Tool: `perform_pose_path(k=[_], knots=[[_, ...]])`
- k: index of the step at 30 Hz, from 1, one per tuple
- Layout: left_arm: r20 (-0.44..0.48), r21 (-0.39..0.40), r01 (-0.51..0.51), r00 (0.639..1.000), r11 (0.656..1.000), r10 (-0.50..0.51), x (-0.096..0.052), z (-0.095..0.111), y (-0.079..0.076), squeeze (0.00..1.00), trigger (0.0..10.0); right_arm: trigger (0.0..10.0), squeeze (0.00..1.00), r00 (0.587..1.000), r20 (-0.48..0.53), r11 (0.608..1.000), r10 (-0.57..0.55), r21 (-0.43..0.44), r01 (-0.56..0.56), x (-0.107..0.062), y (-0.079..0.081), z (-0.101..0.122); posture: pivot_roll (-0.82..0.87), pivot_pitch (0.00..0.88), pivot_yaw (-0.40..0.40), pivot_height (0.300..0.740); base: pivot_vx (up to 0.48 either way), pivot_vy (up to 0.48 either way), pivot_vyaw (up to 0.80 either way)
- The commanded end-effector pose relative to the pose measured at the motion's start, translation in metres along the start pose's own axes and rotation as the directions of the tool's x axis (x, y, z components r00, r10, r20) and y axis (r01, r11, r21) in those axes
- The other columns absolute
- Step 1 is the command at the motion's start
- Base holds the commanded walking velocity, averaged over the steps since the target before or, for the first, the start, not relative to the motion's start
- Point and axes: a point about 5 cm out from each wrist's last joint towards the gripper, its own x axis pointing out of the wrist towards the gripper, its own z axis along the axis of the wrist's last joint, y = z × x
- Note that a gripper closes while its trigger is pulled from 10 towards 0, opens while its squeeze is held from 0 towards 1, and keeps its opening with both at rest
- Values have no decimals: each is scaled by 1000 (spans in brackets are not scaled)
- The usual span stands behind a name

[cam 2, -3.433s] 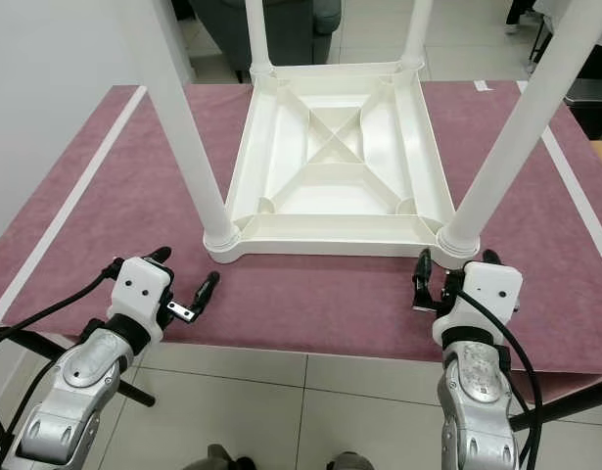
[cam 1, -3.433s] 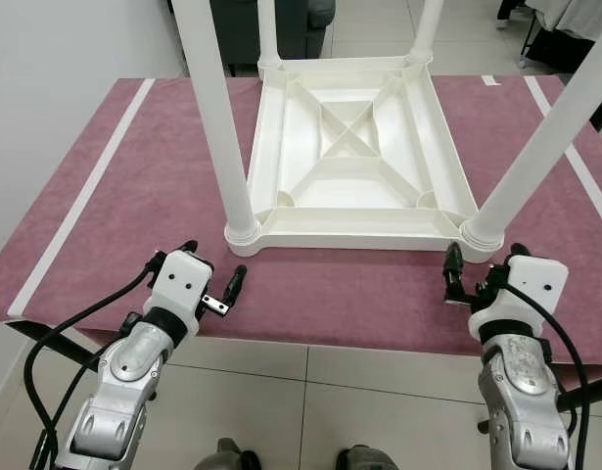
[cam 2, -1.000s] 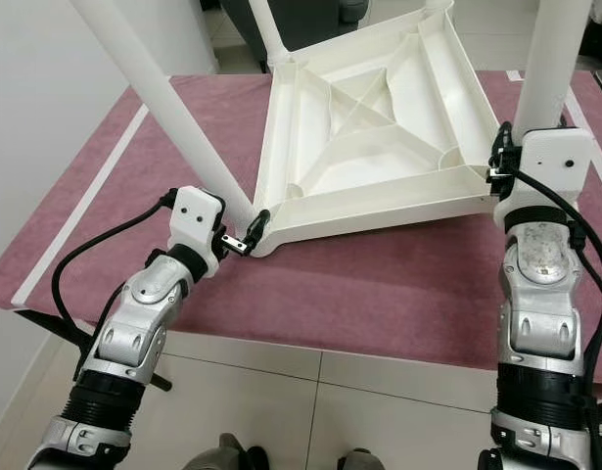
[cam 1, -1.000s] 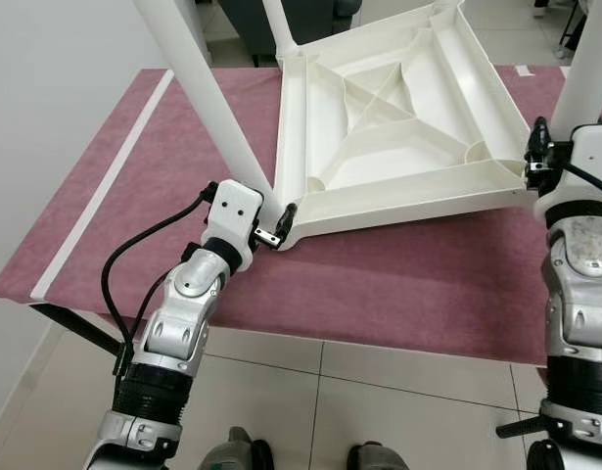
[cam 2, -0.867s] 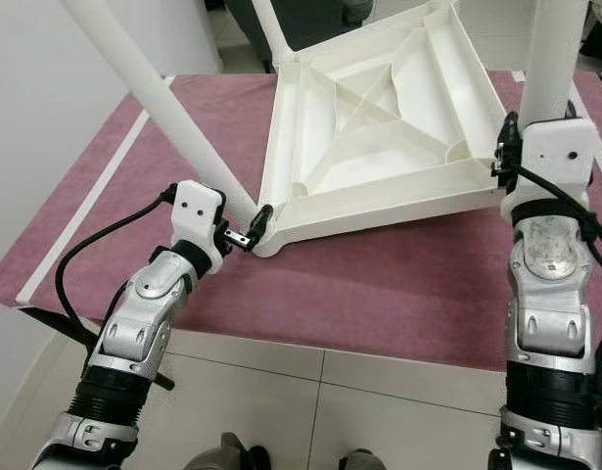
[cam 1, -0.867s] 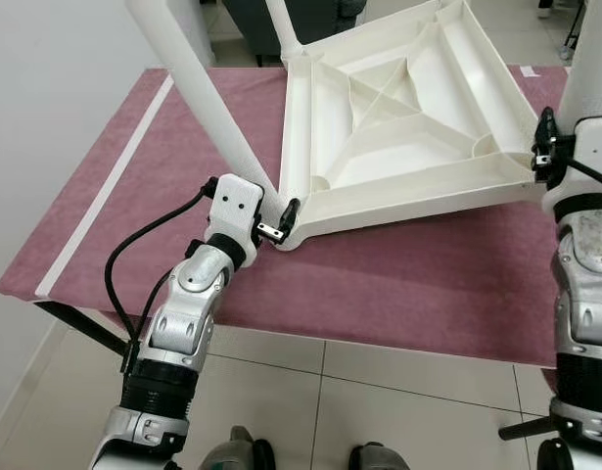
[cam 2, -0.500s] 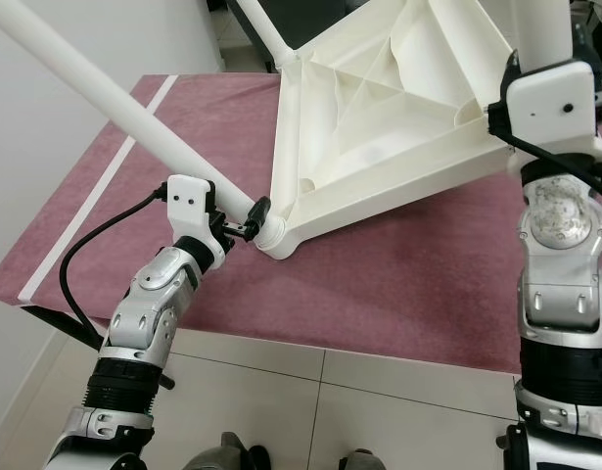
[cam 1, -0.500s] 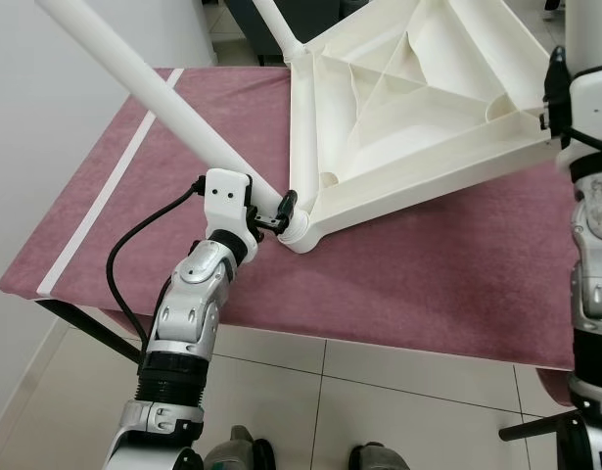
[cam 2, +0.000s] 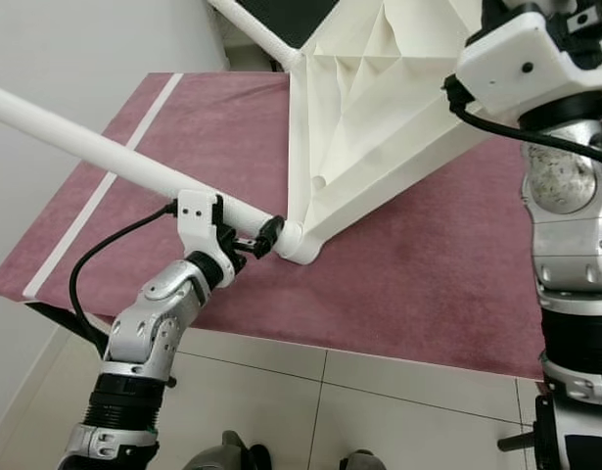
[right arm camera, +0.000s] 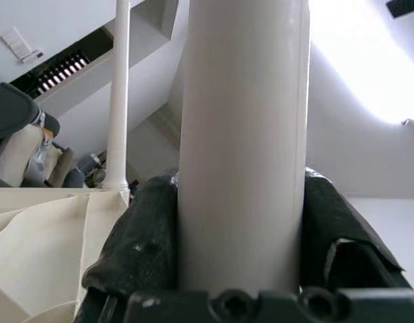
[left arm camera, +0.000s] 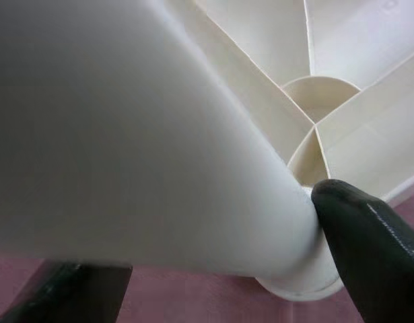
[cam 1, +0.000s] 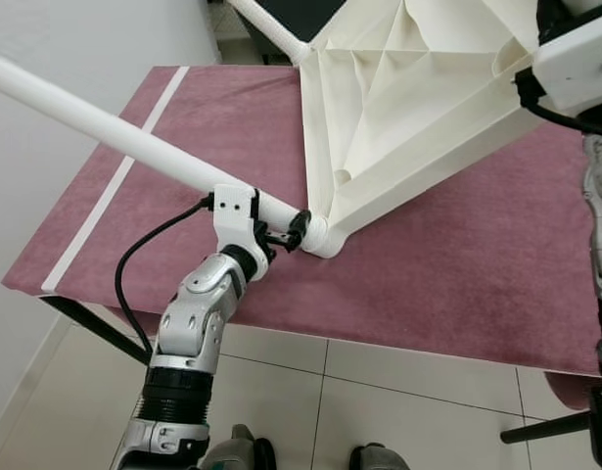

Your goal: Building children table

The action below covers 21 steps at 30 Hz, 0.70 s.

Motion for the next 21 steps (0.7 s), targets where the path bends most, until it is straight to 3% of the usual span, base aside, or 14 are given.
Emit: perform_pose_path(k=[1, 3, 5, 8, 11, 13, 15, 16, 18, 21], knots=[[-154, -131, -141, 981, 981, 120, -17, -45, 13, 0, 10000, 0, 0, 996, 82, 981, -43, -183, 58, 6, -23, 8, -121, 112, 120, 740, 0, 0, 0], [-197, -235, -145, 975, 961, 99, -18, -50, 11, 0, 10000, 0, 0, 993, 112, 979, -30, -199, 52, 9, -21, 10, -123, 111, 117, 740, 0, 0, 0], [-210, -269, -141, 974, 953, 85, -18, -51, 9, 0, 10000, 0, 0, 992, 124, 978, -24, -204, 50, 10, -21, 12, -123, 111, 117, 740, 0, 0, 0], [-236, -239, -81, 972, 968, 23, -23, -53, 6, 0, 10000, 0, 0, 988, 154, 975, -14, -217, 48, 13, -19, 15, -126, 112, 118, 740, 0, 0, 0], [-257, -71, 66, 963, 995, -82, -41, -50, 1, 0, 10000, 0, 0, 984, 177, 977, 3, -211, 35, 18, -13, 20, -122, 116, 118, 740, 0, 0, 0], [-257, -40, 96, 961, 995, -103, -44, -49, -1, 0, 10000, 0, 0, 984, 180, 978, 5, -208, 33, 18, -12, 21, -122, 116, 118, 740, 0, 0, 0], [-226, 177, 209, 960, 962, -167, -55, -40, -7, 0, 10000, 0, 0, 983, 186, 980, 11, -196, 26, 18, -8, 22, -112, 117, 116, 740, 0, 0, 0], [-226, 177, 209, 960, 962, -167, -55, -40, -7, 0, 10000, 0, 0, 983, 186, 980, 11, -196, 26, 18, -8, 22, -112, 117, 116, 740, 0, 0, 0], [-210, 272, 280, 951, 920, -228, -63, -36, -13, 0, 10000, 0, 0, 982, 187, 983, 14, -185, 21, 18, -5, 23, -107, 117, 114, 740, 0, 0, 0], [-172, 311, 375, 926, 873, -337, -70, -22, -21, 0, 10000, 0, 0, 980, 196, 988, 18, -155, 13, 19, 2, 26, -99, 115, 109, 740, 0, 0, 0]])
